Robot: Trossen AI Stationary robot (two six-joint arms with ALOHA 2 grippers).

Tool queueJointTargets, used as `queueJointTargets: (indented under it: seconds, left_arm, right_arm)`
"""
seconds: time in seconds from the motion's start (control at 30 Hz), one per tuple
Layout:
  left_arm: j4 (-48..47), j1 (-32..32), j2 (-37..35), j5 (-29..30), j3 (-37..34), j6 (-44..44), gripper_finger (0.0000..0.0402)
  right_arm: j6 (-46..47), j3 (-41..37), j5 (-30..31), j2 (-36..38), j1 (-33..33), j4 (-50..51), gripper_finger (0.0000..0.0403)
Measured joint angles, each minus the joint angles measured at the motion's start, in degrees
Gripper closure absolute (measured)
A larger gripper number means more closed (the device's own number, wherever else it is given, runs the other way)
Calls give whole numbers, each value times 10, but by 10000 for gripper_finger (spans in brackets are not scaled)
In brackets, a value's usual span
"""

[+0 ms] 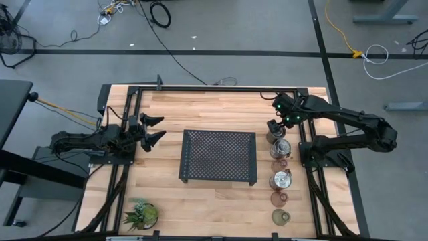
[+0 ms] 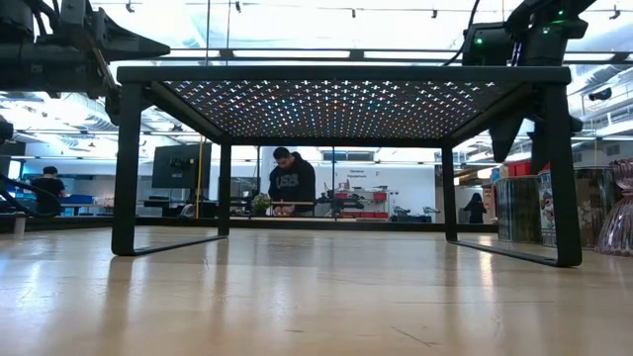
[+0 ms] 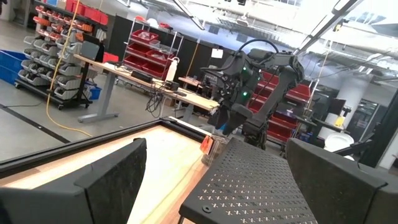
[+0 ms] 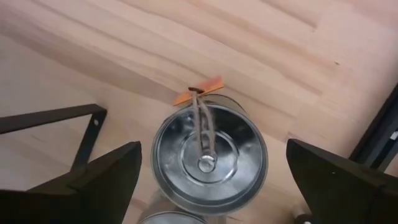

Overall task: Pick & Place candle stick holders
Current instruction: Put the orange scented candle on the shelf

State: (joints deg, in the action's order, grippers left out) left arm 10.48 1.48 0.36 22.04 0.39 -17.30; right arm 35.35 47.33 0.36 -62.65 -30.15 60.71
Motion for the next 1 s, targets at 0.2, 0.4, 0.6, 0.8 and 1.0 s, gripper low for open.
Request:
queueJointTargets:
  seconds: [0.2, 0.4, 0.6, 0.8, 1.0]
  left_arm:
    - [0, 0, 0, 0, 0, 1, 16]
    - [0, 0, 0, 0, 0, 1, 16]
    - [0, 0, 0, 0, 0, 1, 16]
    - [0, 0, 0, 0, 0, 1, 16]
    - [0, 0, 0, 0, 0, 1, 16]
  right_arm:
    - [0, -1, 0, -8, 6, -1, 5]
    - [2, -24, -21, -32, 27, -13, 5]
    - [4, -38, -23, -48, 42, -34, 5]
    - [7, -39, -10, -63, 49, -54, 5]
    - [0, -39, -4, -87, 49, -58, 9]
